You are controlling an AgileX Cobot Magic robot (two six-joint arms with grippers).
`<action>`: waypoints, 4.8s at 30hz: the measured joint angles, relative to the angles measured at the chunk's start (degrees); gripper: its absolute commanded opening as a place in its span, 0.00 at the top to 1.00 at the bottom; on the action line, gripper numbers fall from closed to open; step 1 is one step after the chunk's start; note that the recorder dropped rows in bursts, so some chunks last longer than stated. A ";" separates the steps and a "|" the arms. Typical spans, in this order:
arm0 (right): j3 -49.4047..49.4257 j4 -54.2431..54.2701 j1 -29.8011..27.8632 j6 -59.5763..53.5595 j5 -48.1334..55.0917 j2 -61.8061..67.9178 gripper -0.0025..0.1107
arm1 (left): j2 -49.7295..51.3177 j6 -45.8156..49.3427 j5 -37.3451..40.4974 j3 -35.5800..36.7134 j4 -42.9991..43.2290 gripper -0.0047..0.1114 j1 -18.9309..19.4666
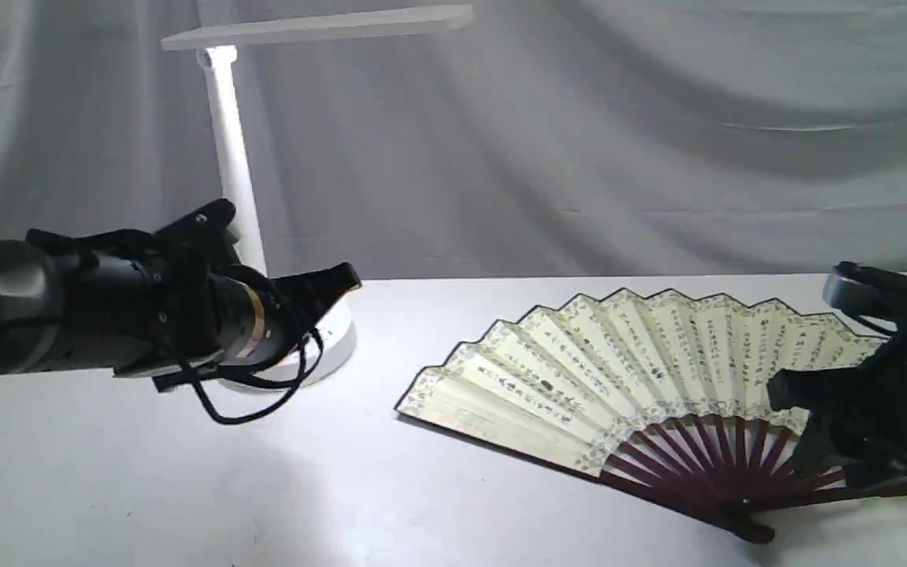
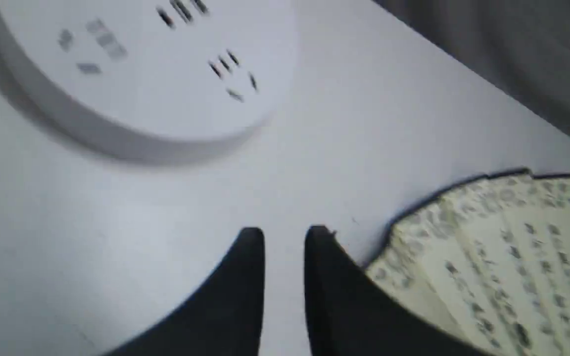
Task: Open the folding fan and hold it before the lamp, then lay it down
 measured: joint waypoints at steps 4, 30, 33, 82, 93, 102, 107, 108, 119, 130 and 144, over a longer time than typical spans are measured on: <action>0.00 -2.66 1.31 2.23 -1.29 0.00 0.63 | -1.34 15.63 11.70 -1.98 -5.01 0.96 0.14; 0.00 -13.51 7.24 7.09 -2.74 -4.36 0.84 | -18.58 79.40 35.95 -1.15 -41.72 0.96 0.51; 0.00 -13.63 7.24 7.09 0.35 -6.74 0.84 | -20.16 85.32 36.59 0.14 -49.09 0.96 3.39; 0.00 -18.79 3.13 4.86 4.68 -8.22 0.98 | -21.42 102.06 37.69 10.25 -58.67 0.96 16.46; 2.55 -18.79 3.27 4.97 4.07 -11.25 0.98 | -30.73 102.61 39.16 10.32 -62.13 0.96 16.46; 3.55 -18.79 6.15 5.09 3.55 -19.85 0.98 | -36.41 103.95 39.16 12.64 -63.61 0.96 16.46; 3.81 -19.17 9.29 5.21 4.70 -27.25 0.98 | -40.43 103.95 39.29 12.76 -61.83 0.96 16.46; 4.14 -19.18 9.65 5.21 4.70 -28.75 0.98 | -41.55 103.95 39.52 12.76 -61.19 0.96 16.46; 6.07 -19.63 9.88 5.69 2.11 -50.38 0.98 | -57.63 103.95 39.60 12.76 -60.65 0.96 16.46; 6.07 -19.78 9.88 5.69 1.98 -73.66 0.98 | -79.24 103.95 39.49 12.76 -60.65 0.96 16.46; 6.17 -19.78 9.88 5.69 7.84 -96.05 0.98 | -104.00 103.95 43.58 12.76 -60.65 0.96 16.46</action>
